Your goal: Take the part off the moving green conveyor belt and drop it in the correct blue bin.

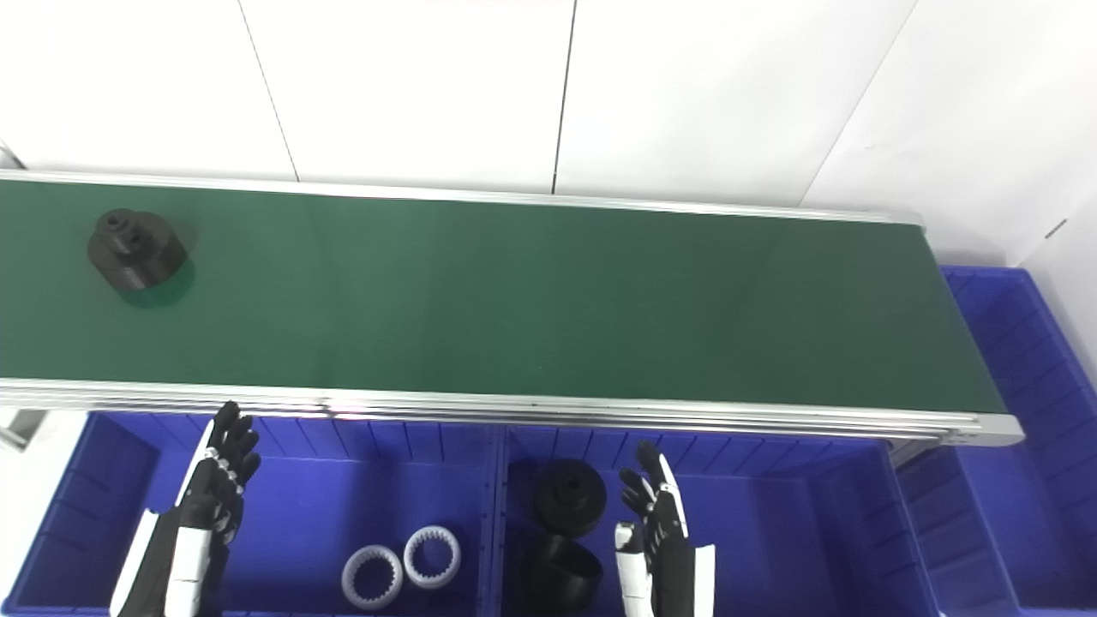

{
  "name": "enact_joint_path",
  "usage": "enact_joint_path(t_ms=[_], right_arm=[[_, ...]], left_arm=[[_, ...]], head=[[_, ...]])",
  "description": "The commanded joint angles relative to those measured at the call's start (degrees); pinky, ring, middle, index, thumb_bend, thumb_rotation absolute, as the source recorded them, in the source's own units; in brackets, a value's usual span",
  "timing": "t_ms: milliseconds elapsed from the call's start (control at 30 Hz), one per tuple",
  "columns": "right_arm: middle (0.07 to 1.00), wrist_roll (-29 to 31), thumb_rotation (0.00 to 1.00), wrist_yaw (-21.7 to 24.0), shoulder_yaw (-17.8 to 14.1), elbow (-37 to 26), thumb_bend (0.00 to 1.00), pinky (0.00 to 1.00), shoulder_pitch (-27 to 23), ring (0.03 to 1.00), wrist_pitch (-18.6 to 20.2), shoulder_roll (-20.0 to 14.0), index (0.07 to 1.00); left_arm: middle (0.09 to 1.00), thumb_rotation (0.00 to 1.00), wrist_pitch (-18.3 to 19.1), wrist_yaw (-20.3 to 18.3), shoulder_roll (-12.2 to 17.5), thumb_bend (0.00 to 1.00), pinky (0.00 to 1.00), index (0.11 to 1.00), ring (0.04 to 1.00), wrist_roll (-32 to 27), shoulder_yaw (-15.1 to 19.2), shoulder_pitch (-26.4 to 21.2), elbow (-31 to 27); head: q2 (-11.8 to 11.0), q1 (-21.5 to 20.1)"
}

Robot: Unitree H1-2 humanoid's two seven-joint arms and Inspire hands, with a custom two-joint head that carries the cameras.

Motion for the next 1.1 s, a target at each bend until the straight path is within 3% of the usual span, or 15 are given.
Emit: enact_joint_path(t_ms=[0,300,433,667,1067], right_arm=[[0.925,1.0,0.98,0.8,0.9,-1.8,0.72,0.86,0.7,0.867,0.1,2.9,0.913],[0.923,1.6,1.0,1.0,0.7,-2.3,0.77,0.87,0.5,0.871,0.8,3.1,0.906],[0.923,1.9,1.0,1.1,0.5,-2.9,0.78,0.86,0.5,0.867,1.9,3.1,0.906],[0.927,2.0,1.0,1.5,0.2,-3.4,0.78,0.86,0.2,0.864,2.9,3.1,0.912],[0.919,2.2,0.99,2.3,0.1,-3.4,0.78,0.85,0.0,0.866,3.0,3.3,0.905]], left_arm=[[1.0,0.98,0.0,-0.5,0.5,0.5,1.0,1.0,1.0,-1.9,0.2,-0.2,-1.8],[1.0,0.97,0.3,-0.7,0.6,0.5,1.0,1.0,1.0,-1.9,0.0,-0.2,-2.3],[1.0,0.96,1.2,-0.5,0.4,0.54,1.0,1.0,1.0,-1.4,-0.1,-0.1,-2.5],[1.0,0.94,2.2,-0.4,0.3,0.58,1.0,1.0,1.0,-1.6,0.0,-0.2,-3.0],[0.996,0.92,2.4,-0.6,0.7,0.6,1.0,1.0,1.0,-1.8,0.3,-0.2,-2.8]], head=[[0.3,-0.1],[0.8,0.4],[1.3,0.5],[2.6,0.0],[2.8,0.0]])
